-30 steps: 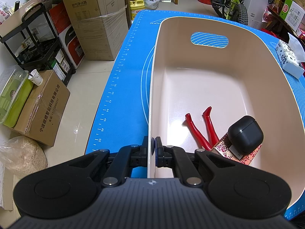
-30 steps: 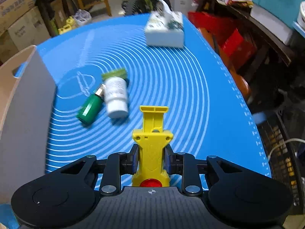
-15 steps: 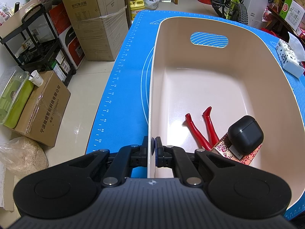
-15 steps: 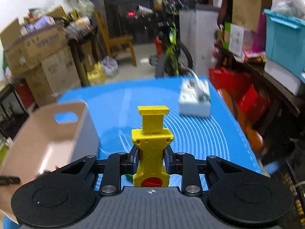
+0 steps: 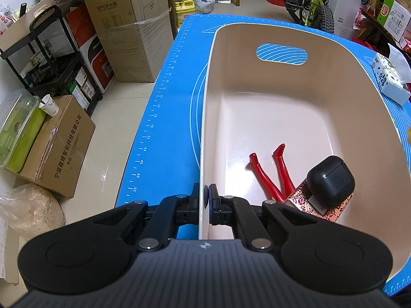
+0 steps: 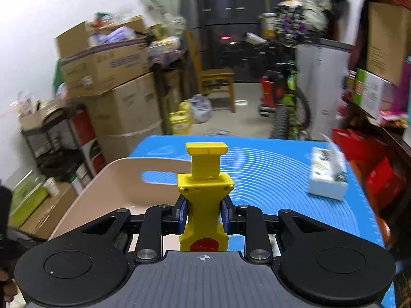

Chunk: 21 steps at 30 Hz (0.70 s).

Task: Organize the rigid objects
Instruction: 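Carry the yellow toy into the bin with the right gripper and release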

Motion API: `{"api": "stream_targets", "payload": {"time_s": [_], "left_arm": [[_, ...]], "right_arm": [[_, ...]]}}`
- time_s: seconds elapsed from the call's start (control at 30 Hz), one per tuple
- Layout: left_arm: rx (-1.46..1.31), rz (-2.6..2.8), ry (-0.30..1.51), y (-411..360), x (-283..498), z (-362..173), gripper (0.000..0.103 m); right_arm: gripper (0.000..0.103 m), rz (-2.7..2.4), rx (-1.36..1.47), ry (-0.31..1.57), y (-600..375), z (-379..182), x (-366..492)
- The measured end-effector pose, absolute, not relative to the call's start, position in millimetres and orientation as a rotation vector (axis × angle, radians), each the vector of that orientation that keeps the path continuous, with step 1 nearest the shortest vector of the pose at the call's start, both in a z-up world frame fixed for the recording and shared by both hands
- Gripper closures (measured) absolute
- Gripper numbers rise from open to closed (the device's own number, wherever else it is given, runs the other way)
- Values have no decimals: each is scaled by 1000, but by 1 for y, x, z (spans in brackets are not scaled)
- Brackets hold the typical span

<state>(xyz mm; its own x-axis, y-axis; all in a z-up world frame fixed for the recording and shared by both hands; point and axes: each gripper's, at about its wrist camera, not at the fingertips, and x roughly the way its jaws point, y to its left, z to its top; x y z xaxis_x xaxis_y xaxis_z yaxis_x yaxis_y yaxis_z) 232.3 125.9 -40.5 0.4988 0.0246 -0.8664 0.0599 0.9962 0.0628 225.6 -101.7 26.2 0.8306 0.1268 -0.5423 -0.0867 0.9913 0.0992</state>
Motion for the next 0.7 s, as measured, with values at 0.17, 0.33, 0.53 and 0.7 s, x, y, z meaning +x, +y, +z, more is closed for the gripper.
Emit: {"api": "stream_targets", "payload": {"time_s": [0.17,0.33,0.53,0.7], "left_arm": [[90,-22,1048,126,232,-41,96],[93,-22,1045,125,232,-42,96],[96,-21,1044,125,232,-42,96],[97,-20,1044,125,232,-42,96]], "right_arm": [[68,206,0,589,-58,23,230],[68,270,-60,635,-27,11,240],[68,306,-82,705,-11,-5,248],[68,313,-92,775,-7,-21,255]]}}
